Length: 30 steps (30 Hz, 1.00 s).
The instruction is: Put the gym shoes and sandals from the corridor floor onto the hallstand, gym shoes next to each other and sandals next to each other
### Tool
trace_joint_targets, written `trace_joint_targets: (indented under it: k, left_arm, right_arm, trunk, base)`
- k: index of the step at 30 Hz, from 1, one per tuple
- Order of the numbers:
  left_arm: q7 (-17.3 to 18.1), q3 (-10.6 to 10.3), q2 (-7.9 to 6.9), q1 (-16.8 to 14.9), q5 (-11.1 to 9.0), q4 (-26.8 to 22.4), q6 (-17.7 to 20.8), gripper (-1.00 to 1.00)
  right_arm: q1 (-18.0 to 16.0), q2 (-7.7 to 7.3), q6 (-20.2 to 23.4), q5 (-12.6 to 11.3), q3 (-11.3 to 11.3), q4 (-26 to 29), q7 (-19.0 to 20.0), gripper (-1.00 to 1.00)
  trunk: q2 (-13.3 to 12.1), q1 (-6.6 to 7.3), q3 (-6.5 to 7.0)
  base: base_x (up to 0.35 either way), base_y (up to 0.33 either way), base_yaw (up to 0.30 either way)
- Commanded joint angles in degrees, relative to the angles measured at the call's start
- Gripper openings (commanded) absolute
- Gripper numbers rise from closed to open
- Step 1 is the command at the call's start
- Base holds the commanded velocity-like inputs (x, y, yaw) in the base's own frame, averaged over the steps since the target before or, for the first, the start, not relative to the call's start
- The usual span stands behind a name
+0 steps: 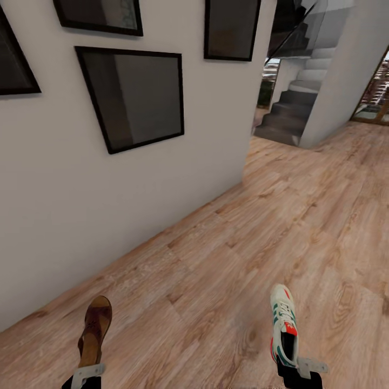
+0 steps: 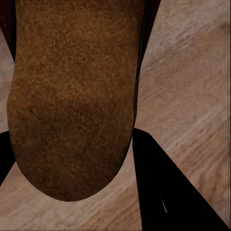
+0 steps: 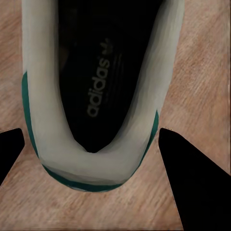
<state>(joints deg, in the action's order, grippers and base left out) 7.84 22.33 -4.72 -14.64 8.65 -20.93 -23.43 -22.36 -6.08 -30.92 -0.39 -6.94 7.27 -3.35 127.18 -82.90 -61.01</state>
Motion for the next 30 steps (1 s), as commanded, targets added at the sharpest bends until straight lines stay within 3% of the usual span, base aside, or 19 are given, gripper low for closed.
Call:
trace_joint_targets:
  k: [1,30]
  left_arm:
    - [0.33,0.52,0.04,-0.04,0.76,0.01,-0.21,-1.0]
    - [0.33,0.33,0.06,-0.04,0.76,1.91,-0.21,-1.0]
  right_arm:
    - [-0.05,0.01,-0.2,-0.05,-0.18,-0.06,0.1,-1.0]
    - [-0.05,0.02,-0.2,-0.05,-0.17,-0.15,0.1,-1.0]
  trunk:
    - [0.02,0.01,-0.04]
    - [0.02,0.01,0.4]
  base:
    - [0.0,0.0,-0.3]
    - [0.0,0.0,-0.3]
